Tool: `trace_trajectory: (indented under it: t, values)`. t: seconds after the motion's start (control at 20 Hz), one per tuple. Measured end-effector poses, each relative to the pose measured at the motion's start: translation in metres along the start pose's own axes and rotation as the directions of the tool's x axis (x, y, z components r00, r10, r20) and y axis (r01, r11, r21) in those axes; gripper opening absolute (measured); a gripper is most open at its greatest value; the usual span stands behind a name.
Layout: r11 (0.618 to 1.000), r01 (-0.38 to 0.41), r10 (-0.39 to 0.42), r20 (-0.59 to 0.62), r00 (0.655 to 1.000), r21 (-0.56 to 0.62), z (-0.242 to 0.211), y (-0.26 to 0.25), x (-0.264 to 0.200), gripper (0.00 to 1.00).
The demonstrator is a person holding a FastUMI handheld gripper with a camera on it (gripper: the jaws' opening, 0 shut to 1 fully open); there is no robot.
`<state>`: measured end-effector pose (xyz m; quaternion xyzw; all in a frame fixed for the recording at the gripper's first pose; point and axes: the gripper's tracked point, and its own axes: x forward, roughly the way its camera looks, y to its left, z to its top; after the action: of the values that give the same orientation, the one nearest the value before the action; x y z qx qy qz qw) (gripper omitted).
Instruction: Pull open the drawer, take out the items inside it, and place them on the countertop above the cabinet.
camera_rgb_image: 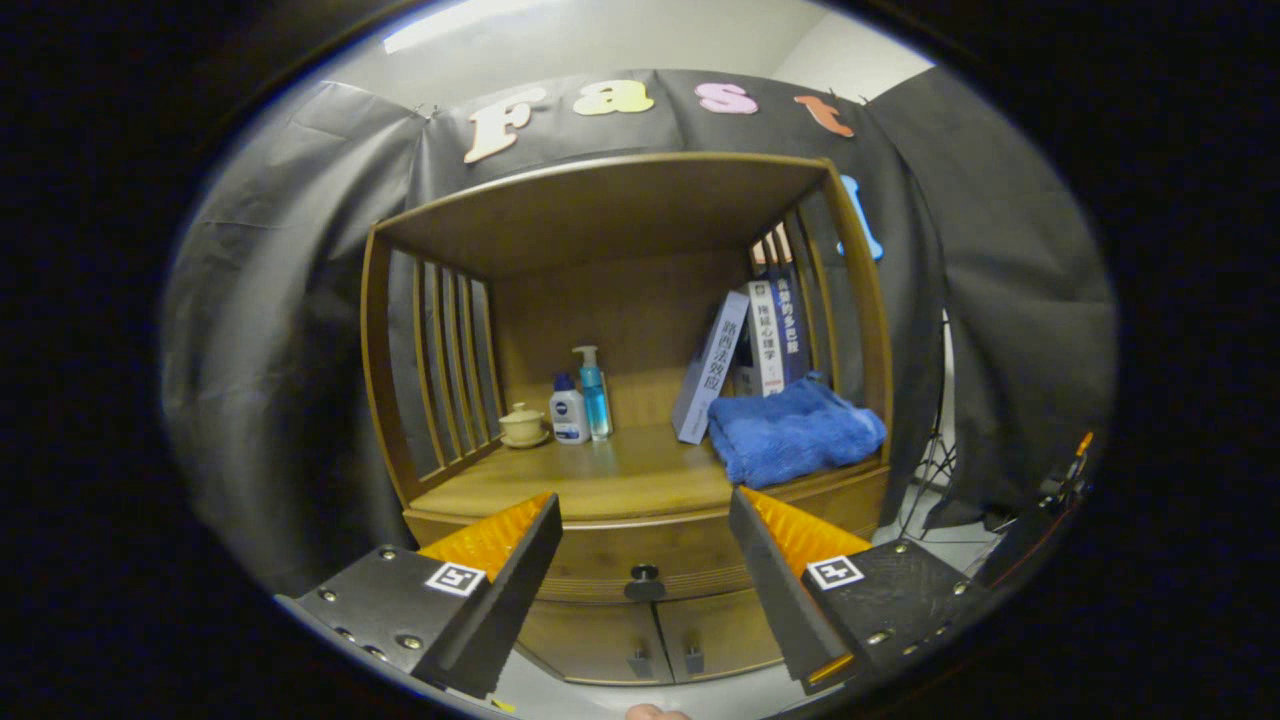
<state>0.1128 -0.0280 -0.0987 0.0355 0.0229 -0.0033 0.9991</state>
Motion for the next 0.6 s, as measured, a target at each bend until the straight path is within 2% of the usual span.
trace_trajectory:
  t: [0.3,0.6]
  values:
    - [0.998,-0.057,0.057,-0.047,0.997,-0.003,-0.060,0.017,0.049,1.00]
    - [0.999,0.012,-0.016,-0.107,0.994,-0.036,-0.117,-0.004,0.083,1.00]
